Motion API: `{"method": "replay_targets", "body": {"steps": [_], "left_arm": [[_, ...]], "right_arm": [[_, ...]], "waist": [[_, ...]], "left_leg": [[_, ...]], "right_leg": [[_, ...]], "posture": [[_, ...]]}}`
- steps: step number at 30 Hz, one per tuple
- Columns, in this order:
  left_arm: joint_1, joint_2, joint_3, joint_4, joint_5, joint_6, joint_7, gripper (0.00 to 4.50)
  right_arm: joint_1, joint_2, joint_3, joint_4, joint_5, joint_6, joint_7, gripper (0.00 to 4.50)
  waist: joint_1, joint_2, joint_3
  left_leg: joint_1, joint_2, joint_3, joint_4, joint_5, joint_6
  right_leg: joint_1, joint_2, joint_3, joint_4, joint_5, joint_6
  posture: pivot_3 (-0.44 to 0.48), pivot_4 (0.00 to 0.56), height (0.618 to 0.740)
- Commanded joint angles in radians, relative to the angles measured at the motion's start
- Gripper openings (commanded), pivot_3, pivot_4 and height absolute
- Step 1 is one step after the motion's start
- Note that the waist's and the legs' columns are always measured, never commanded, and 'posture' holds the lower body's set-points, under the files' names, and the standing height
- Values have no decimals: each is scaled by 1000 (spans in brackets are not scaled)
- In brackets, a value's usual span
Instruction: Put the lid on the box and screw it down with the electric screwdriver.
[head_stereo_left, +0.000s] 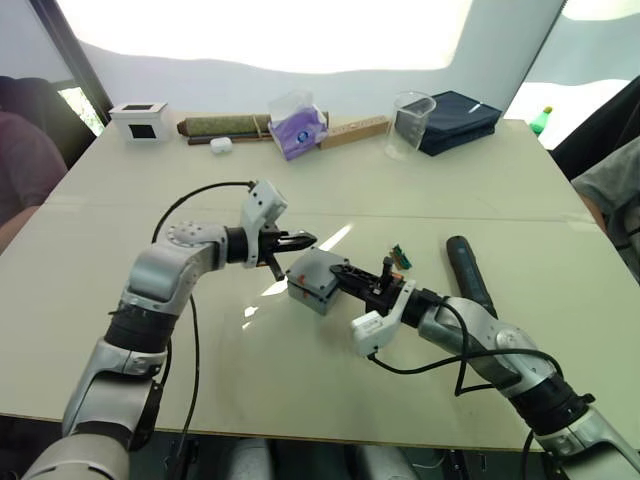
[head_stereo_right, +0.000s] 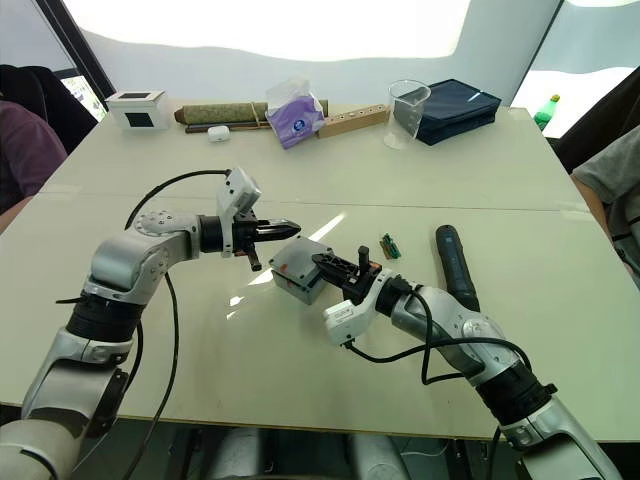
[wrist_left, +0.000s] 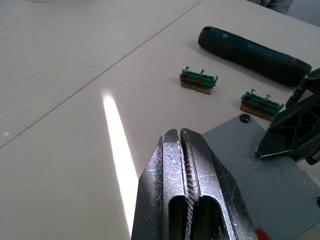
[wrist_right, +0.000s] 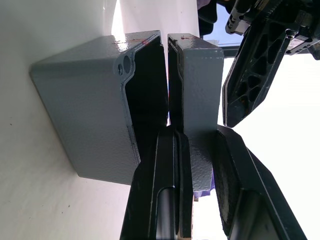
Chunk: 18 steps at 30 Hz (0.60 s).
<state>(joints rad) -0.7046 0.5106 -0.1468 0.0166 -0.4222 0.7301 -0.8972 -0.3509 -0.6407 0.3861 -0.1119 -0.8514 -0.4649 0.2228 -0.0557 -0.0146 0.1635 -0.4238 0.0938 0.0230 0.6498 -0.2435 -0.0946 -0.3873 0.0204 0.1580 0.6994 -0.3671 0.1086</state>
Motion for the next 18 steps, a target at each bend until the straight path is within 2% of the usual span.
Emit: {"method": "replay_targets", "body": {"steps": [1,18], "left_arm": [[-5,4,4,-34,5,-18,-11,41],[2,-7,4,-14,27,-41,-27,41]], "right_arm": [[-1,11,-5,-4,-13,-1,-7,380],[-12,13,-14,3,-40,-12,-50,380]], "waist": [[0,0,0],[0,0,0]], "left_leg": [[0,0,0,0,0,0],[0,0,0,0,0,0]], "right_leg": [[0,0,0,0,0,0],[1,0,0,0,0,0]], "posture": [[0,150,739],[0,150,739]]}}
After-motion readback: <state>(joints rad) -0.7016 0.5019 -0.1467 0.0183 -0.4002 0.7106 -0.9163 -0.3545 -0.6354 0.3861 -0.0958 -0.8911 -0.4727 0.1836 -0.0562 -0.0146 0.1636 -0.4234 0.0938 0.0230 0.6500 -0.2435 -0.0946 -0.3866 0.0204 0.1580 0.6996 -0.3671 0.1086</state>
